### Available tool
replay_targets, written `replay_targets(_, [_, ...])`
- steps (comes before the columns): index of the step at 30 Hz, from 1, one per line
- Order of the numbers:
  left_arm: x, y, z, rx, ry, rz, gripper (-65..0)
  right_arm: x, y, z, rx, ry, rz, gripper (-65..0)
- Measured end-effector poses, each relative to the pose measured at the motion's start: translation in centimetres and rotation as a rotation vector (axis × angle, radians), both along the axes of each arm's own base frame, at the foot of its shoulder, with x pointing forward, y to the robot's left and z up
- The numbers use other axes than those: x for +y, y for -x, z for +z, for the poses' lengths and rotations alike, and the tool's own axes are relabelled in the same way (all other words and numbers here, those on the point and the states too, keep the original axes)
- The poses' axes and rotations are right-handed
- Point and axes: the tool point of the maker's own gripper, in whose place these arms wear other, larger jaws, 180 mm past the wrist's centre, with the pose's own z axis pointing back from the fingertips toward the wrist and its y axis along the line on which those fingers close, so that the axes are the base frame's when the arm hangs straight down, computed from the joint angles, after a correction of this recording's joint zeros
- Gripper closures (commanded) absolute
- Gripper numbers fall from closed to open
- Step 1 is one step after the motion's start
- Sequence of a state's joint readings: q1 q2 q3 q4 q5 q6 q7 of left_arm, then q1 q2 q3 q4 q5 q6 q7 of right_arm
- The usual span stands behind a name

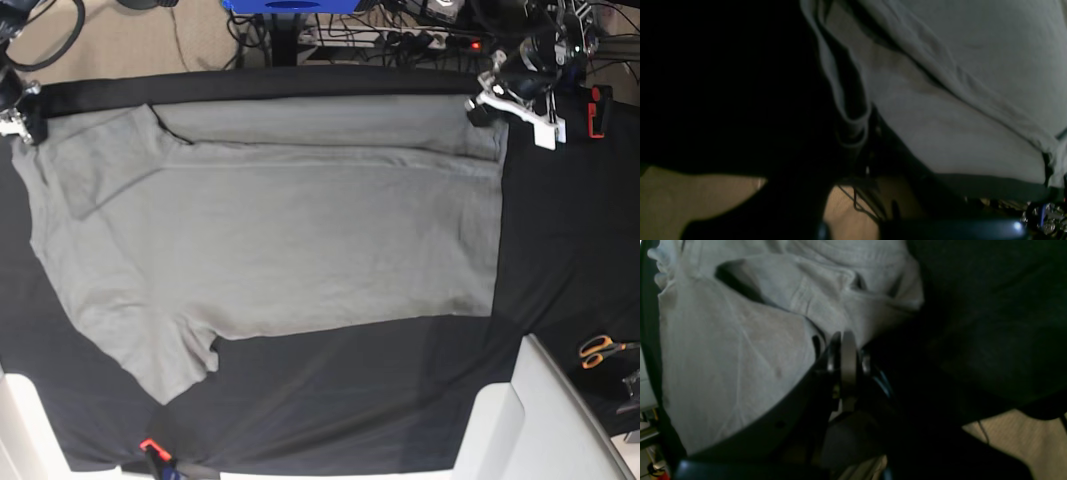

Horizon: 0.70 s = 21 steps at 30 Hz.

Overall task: Fold the T-shirt properly
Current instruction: 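Lower the shirt flat and open both grippers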

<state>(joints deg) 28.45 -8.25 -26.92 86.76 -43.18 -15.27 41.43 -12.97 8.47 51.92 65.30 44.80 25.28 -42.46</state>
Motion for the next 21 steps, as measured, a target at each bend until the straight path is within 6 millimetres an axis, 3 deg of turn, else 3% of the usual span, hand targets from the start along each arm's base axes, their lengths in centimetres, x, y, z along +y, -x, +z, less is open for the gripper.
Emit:
replay_targets(10, [0.2,1.1,-0.3,0.024,-0.007,-0.003,0.0,0.3,2.6,-0.1,0.043,-0.007,-0.006,0.0])
replay_targets(21, [0.2,1.2,-0.5,0.03,-0.004,0.0,0.0,0.1,2.8,-0.1,0.046,-0.007,-0.016,-0.9])
